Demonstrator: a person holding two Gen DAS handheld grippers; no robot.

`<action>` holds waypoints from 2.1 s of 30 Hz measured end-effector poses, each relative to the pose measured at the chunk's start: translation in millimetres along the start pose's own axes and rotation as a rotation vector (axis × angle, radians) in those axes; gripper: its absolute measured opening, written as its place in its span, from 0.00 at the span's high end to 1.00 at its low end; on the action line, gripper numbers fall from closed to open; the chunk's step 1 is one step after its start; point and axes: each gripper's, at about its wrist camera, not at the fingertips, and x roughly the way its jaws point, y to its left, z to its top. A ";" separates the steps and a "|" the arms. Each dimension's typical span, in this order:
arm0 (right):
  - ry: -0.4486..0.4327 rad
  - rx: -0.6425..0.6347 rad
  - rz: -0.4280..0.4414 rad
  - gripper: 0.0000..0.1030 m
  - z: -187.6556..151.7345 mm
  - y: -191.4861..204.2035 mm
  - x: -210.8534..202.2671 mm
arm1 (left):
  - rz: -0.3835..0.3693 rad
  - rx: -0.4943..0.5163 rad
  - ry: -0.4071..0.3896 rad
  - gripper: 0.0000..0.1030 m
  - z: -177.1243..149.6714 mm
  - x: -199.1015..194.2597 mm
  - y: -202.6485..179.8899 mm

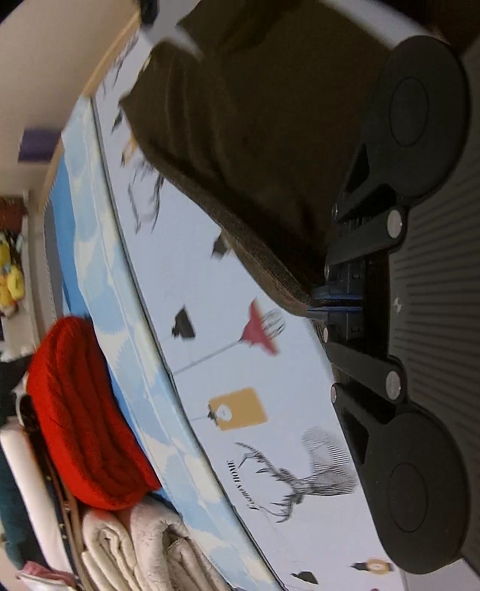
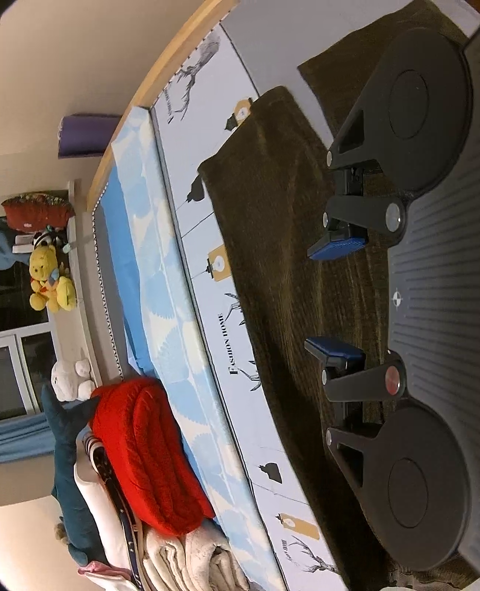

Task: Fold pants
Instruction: 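Release the waistband and smooth the corduroy with the left gripper, then grasp the striped waistband with the left gripper and lift it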

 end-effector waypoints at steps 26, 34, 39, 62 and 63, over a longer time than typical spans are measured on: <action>0.047 0.090 -0.022 0.53 -11.8 -28.5 -6.2 | -0.191 -0.916 0.356 0.34 -143.7 39.6 87.7; 0.024 0.176 0.019 0.53 -3.7 -28.7 3.4 | -0.043 -1.062 0.234 0.58 -141.2 37.9 119.7; 0.011 0.310 0.059 0.53 4.4 -29.9 21.7 | 0.039 -1.058 0.114 0.84 -127.6 21.8 130.6; 0.193 0.292 0.098 0.53 16.5 22.1 211.2 | 0.071 -0.994 0.220 0.76 -115.0 53.8 126.7; 0.199 0.288 0.094 0.53 15.5 23.5 215.1 | 0.070 -0.991 0.220 0.76 -115.1 53.6 126.9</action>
